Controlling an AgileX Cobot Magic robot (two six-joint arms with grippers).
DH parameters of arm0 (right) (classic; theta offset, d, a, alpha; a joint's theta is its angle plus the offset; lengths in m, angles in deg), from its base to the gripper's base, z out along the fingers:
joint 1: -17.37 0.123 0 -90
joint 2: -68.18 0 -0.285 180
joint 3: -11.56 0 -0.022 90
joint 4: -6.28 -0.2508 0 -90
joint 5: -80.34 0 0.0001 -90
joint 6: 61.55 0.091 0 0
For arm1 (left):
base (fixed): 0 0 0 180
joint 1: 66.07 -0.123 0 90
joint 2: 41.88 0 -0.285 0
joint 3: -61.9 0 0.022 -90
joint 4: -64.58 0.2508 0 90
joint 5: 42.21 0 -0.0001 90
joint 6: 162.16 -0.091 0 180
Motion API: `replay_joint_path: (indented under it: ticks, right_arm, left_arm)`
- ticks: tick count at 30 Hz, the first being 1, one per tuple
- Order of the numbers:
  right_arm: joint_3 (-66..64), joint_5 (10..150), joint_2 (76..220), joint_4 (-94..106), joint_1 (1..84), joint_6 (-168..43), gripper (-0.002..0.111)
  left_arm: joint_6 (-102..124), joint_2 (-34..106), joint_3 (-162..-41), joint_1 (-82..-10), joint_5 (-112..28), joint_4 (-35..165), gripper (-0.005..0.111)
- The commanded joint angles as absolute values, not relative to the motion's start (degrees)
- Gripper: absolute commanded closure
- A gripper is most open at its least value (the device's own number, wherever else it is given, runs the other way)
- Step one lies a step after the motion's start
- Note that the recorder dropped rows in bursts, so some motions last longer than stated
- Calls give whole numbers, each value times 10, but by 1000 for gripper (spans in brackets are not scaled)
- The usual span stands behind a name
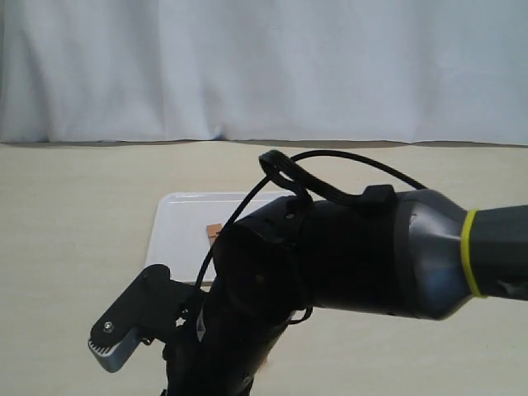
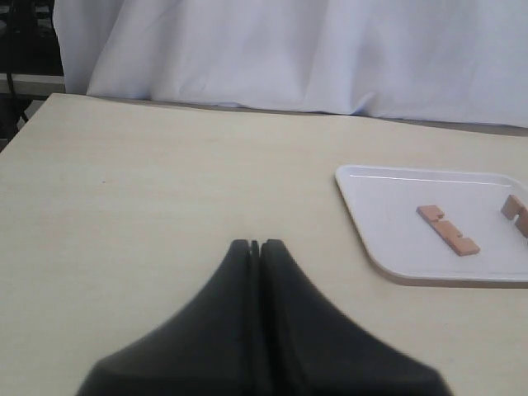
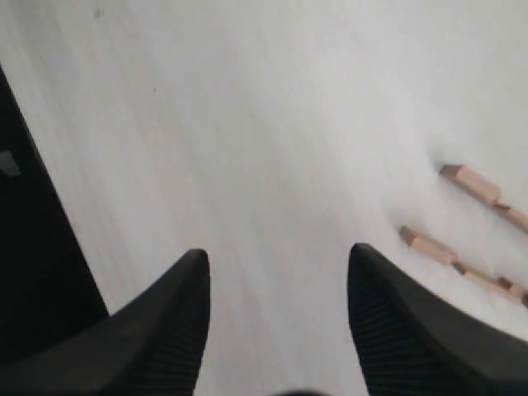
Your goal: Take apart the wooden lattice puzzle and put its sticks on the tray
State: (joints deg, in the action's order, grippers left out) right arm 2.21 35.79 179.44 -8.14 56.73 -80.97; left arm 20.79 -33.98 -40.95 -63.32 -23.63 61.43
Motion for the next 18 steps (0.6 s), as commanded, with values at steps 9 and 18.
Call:
replay_joint_path:
  ticks: [9,18]
  right_arm:
    - [21,385,1791,19,568,-809,51]
    - [13,387,1791,21,568,-945,48]
  left_arm:
    - [206,-341,-409,-633,-239,616,107]
    - [206,-341,-409,-633,-239,616,107]
